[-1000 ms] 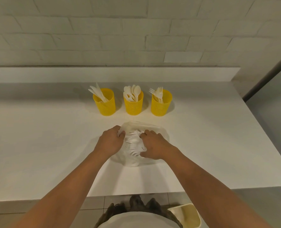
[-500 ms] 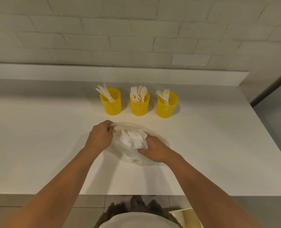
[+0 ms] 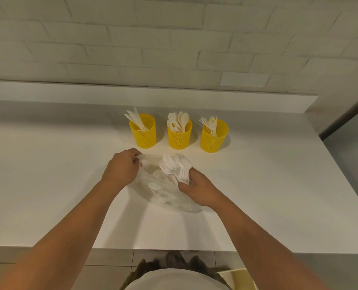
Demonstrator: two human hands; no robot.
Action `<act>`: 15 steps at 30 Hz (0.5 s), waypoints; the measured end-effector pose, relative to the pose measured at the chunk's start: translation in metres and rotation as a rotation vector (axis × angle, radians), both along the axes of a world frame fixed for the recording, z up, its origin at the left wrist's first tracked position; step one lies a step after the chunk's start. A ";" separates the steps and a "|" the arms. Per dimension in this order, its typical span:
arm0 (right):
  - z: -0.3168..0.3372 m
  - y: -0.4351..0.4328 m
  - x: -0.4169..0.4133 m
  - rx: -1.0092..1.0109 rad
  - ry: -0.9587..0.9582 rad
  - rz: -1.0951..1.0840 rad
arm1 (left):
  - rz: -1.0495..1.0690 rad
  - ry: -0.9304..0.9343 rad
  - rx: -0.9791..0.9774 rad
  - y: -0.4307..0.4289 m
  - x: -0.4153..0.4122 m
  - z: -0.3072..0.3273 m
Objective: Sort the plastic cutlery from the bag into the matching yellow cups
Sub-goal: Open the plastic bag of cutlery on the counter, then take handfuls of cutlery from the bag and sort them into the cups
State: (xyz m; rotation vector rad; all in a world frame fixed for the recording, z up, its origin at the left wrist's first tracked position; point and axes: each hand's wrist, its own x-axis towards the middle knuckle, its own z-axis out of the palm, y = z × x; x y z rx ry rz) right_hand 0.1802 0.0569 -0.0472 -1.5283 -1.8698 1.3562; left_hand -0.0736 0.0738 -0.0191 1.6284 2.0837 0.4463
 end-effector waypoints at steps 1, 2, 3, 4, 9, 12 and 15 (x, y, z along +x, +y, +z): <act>-0.001 0.000 0.000 -0.005 0.031 -0.041 | 0.008 -0.005 0.001 0.001 -0.001 0.001; 0.000 -0.001 -0.001 -0.015 0.088 -0.085 | 0.014 -0.005 0.002 0.002 -0.003 0.001; 0.000 -0.001 -0.001 -0.031 0.163 -0.131 | 0.016 0.002 -0.002 0.003 -0.003 0.002; 0.001 -0.001 -0.001 -0.041 0.223 -0.166 | 0.013 0.011 -0.013 0.004 -0.004 0.003; 0.015 0.004 -0.008 -0.023 0.399 -0.308 | -0.059 0.072 -0.070 0.002 0.001 0.005; 0.025 0.016 -0.014 -0.002 0.442 -0.367 | -0.078 0.185 0.023 -0.004 0.017 0.015; 0.035 0.031 -0.015 -0.001 0.488 -0.366 | -0.113 -0.113 0.266 -0.009 0.043 0.030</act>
